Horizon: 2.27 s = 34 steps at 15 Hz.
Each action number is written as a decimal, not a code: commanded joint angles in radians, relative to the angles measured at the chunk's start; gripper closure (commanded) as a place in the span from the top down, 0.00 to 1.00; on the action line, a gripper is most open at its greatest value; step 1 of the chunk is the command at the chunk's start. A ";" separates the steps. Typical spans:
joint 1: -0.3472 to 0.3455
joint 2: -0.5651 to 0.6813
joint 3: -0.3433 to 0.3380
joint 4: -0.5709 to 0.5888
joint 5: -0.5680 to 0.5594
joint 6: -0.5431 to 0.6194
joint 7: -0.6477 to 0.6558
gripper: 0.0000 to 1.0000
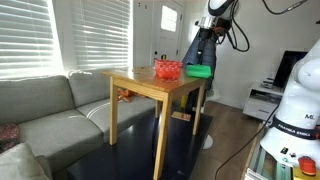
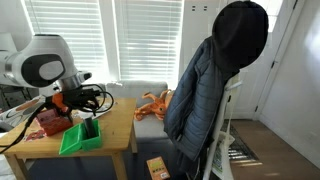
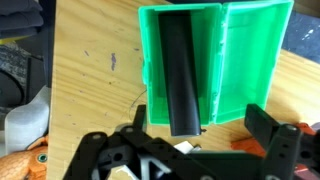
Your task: Place the remote on the table, then turn it around
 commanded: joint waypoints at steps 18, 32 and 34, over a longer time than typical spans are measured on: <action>-0.019 0.107 -0.010 0.011 0.132 0.085 -0.160 0.46; -0.027 0.134 -0.011 0.013 0.160 0.102 -0.185 0.45; -0.029 0.139 -0.010 0.013 0.161 0.101 -0.188 0.52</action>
